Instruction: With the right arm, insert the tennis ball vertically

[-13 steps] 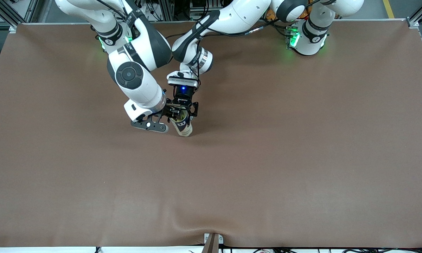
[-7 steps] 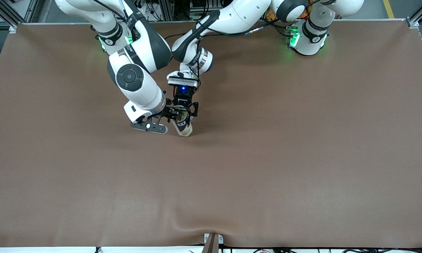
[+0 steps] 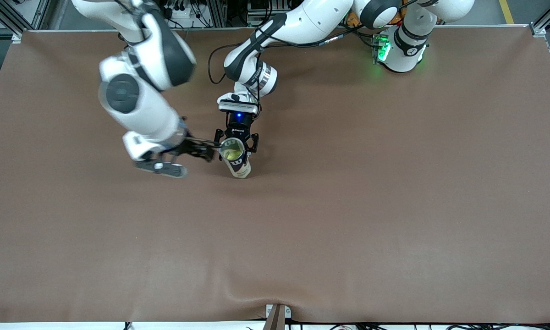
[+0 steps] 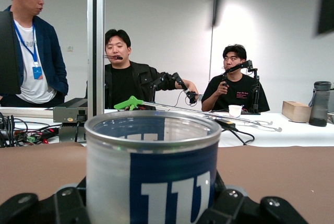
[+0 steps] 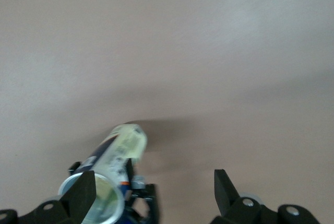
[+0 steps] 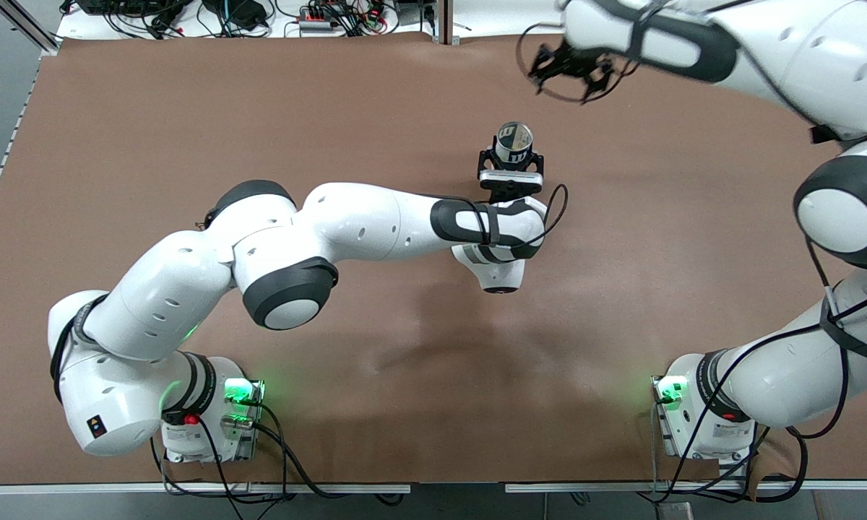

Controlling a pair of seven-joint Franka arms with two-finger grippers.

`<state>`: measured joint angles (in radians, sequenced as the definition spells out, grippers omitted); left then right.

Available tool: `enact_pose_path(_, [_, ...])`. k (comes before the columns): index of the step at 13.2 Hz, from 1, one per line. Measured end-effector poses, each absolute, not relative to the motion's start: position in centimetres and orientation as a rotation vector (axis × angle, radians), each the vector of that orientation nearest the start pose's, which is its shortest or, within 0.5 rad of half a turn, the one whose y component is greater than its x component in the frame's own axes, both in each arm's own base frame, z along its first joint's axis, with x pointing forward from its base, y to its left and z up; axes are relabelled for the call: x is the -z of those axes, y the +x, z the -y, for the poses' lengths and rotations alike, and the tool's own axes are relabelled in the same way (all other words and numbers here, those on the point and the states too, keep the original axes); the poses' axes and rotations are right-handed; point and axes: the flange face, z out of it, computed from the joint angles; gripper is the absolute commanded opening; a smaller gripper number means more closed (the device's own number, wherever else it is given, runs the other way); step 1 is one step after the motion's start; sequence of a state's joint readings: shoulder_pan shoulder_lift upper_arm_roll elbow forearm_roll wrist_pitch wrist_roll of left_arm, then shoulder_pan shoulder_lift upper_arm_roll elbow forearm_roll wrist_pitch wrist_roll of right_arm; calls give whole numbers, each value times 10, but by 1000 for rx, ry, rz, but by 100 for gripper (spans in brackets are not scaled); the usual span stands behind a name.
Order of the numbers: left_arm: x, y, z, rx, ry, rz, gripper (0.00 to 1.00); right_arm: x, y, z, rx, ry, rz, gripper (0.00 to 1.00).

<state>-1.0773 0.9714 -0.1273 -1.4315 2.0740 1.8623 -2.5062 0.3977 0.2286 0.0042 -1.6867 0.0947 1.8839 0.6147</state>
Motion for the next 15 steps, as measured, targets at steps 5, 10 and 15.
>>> enact_pose_path(5, [-152,344,649,2330,-2313,-96,80,-528,589,-149,-38,-3128,-312,100])
enact_pose_path(10, [-152,344,649,2330,-2313,-96,88,-577,577,-77,20,-3136,-222,100])
enact_pose_path(15, [-154,345,650,2322,-2321,-72,100,-605,562,-14,50,-3140,-160,100])
